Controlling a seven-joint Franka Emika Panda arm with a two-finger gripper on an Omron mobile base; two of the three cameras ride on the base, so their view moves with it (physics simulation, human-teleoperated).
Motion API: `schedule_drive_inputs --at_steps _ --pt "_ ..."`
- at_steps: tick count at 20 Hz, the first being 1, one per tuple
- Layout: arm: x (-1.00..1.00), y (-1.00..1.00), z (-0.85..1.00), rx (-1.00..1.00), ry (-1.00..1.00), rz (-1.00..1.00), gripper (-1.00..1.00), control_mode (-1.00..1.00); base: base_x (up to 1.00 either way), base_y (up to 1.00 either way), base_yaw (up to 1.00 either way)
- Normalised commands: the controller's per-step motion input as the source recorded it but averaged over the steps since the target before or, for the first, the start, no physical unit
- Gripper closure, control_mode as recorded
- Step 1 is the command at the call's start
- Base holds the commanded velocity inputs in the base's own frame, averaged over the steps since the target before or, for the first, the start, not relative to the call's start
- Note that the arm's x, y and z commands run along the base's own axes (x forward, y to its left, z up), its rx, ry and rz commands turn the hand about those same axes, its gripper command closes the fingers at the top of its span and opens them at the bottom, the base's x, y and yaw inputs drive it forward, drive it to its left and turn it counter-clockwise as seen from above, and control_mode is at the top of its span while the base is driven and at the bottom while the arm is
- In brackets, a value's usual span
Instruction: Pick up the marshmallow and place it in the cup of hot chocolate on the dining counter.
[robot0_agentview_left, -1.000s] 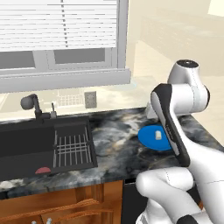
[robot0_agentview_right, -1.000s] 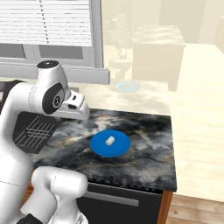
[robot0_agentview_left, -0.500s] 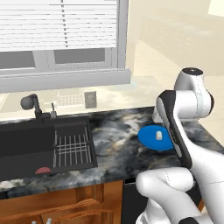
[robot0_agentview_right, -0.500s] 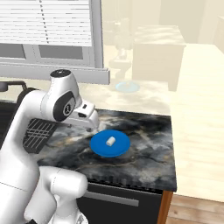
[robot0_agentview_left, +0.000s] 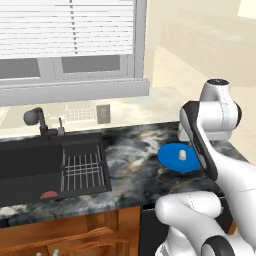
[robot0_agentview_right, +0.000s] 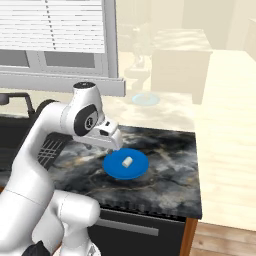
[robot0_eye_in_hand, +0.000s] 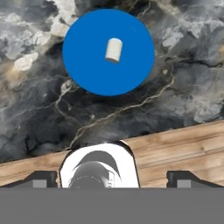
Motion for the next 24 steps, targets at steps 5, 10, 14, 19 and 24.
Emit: schedule_drive_inputs --at_steps 5,10,14,19,24 --pt "0.16 -0.11 -0.25 0.00 0.10 -0.04 -1.00 -1.00 0.00 0.00 0.00" --pt "0.25 0.00 -0.31 0.00 0.03 -0.08 -1.00 -1.00 0.00 0.00 0.00" --pt "0.31 0.00 -0.27 0.00 0.01 -0.10 -1.00 -1.00 0.00 0.00 0.00" --pt "0.28 -0.14 -0.23 0.01 0.02 -0.08 -1.00 -1.00 0.00 0.00 0.00" --pt "0.21 -0.11 -0.19 0.03 0.00 -0.07 -1.00 -1.00 0.00 0.00 0.00"
